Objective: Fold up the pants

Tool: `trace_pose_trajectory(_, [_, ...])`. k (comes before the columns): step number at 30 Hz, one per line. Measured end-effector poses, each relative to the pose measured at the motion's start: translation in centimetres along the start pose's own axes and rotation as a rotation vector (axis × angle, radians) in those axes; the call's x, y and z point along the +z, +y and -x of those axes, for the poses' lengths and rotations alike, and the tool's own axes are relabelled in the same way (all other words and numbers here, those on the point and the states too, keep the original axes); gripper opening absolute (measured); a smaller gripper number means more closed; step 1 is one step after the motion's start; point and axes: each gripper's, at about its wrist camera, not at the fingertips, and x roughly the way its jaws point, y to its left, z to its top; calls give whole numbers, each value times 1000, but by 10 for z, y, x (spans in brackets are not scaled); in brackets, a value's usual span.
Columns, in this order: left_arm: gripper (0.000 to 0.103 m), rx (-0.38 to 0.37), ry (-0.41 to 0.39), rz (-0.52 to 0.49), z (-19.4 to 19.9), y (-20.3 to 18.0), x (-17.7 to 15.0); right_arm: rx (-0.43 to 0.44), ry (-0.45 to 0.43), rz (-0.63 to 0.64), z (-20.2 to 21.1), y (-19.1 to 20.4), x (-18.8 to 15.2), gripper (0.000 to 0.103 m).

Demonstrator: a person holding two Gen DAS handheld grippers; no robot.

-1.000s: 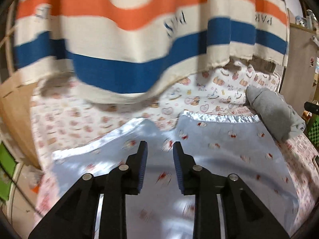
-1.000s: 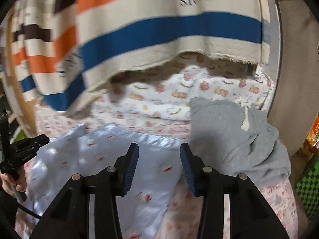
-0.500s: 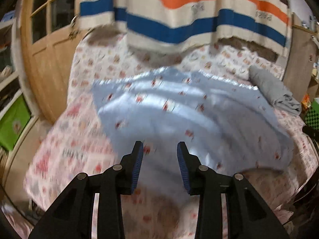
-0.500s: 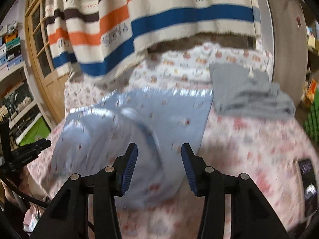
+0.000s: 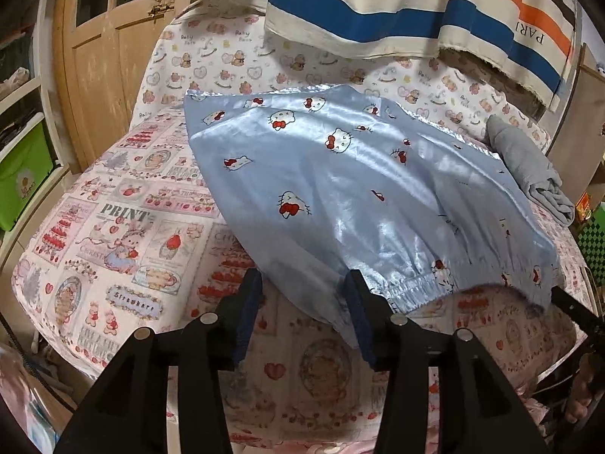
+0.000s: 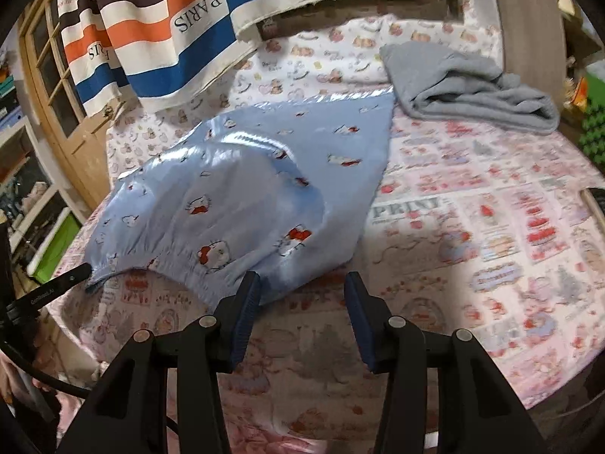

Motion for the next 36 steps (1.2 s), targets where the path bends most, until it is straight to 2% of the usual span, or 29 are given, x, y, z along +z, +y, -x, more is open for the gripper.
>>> trace_pose_trajectory(5, [51,-14,8,4,0,-4,-2,24,-12,-17,-4,2,1,48])
trace_pose_trajectory(9, [54,-91,25,18,6,-8,-4,103,9,-39,-4,5,-1,48])
trace_pose_trajectory(14, [53,-58,-1,17,3,-17,-7,105,-2,-45,-5,9,-4,51])
trace_pose_trajectory(16, [27,-17,-36,-1,6,-19,-9,104,-10,-59,-6,8,-4,51])
trace_pose_trajectory(17, [1,-20,-44,-29,8,-22,-9,97,-13,-59,-6,9,-4,50])
trace_pose_trajectory(20, [1,-6,-59,-28,11,-20,-10,64,-8,-18,-7,14,-5,8])
trace_pose_trajectory(24, [1,-5,-63,-2,21,-11,-13,36,-23,40,4,21,-10,6])
trace_pose_trajectory(28, [1,-4,-45,24,27,-5,-19,49,-13,54,13,24,-17,6])
trace_pose_trajectory(32, [1,13,-40,5,28,-4,-26,42,-16,70,15,27,-24,6])
trace_pose_trajectory(35, [5,30,-59,-20,30,-7,-27,12,-39,81,17,28,-26,6])
trace_pose_trajectory(36, [9,36,-74,-24,33,-7,-27,7,-41,85,17,28,-26,6])
